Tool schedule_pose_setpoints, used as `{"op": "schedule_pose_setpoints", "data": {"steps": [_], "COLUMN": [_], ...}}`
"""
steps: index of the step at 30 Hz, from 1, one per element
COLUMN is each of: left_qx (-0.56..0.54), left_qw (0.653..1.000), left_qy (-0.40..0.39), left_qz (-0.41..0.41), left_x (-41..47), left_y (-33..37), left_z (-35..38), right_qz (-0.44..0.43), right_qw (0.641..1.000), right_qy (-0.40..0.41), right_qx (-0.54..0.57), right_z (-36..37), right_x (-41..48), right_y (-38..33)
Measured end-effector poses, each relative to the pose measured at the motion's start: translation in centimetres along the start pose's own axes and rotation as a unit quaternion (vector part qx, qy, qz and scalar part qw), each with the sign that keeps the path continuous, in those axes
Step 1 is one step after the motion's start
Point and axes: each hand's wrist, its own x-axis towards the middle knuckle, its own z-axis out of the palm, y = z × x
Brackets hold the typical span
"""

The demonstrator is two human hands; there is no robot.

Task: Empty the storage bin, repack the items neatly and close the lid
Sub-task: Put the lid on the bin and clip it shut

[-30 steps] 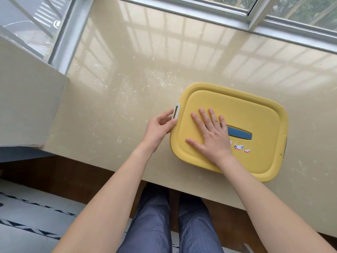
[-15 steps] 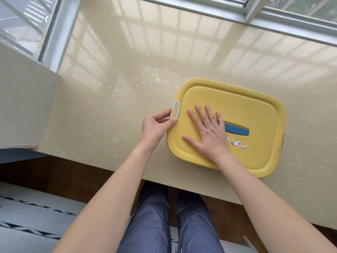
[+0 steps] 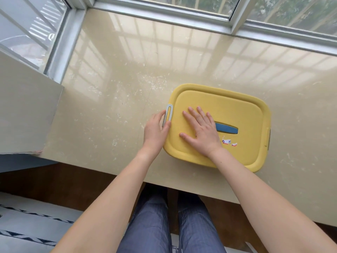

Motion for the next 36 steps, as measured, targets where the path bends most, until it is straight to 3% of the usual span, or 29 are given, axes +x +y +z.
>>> {"op": "schedule_pose_setpoints", "data": {"steps": [4, 8, 14, 18, 26, 30, 36], "left_qx": [0.115, 0.156, 0.192, 0.22, 0.309, 0.326, 0.331], "left_qw": [0.991, 0.976, 0.949, 0.93, 0.891, 0.881, 0.881], "left_qy": [0.029, 0.017, -0.049, -0.059, -0.05, -0.025, -0.021], "left_qz": [0.065, 0.151, 0.247, 0.289, 0.329, 0.343, 0.337], "left_x": [-1.2, -2.6, -3.4, -3.1, -2.1, -2.0, -1.9], "left_y": [1.0, 2.6, 6.2, 8.1, 8.1, 7.7, 7.8], "left_z": [0.6, 3.0, 9.5, 13.4, 17.1, 17.5, 17.5], "right_qz": [0.015, 0.055, 0.233, 0.323, 0.349, 0.383, 0.362], "right_qw": [0.995, 0.985, 0.945, 0.907, 0.848, 0.82, 0.827], "right_qy": [0.066, 0.155, 0.218, 0.215, 0.202, 0.196, 0.247], "right_qx": [0.074, 0.06, 0.071, 0.162, 0.343, 0.377, 0.351], "right_z": [-1.1, -2.6, -4.5, -4.6, -3.5, -2.6, -2.0], "right_x": [-2.6, -7.2, -13.5, -14.5, -12.3, -12.0, -12.0], "right_y": [1.9, 5.6, 12.4, 14.4, 14.7, 14.4, 14.0]}}
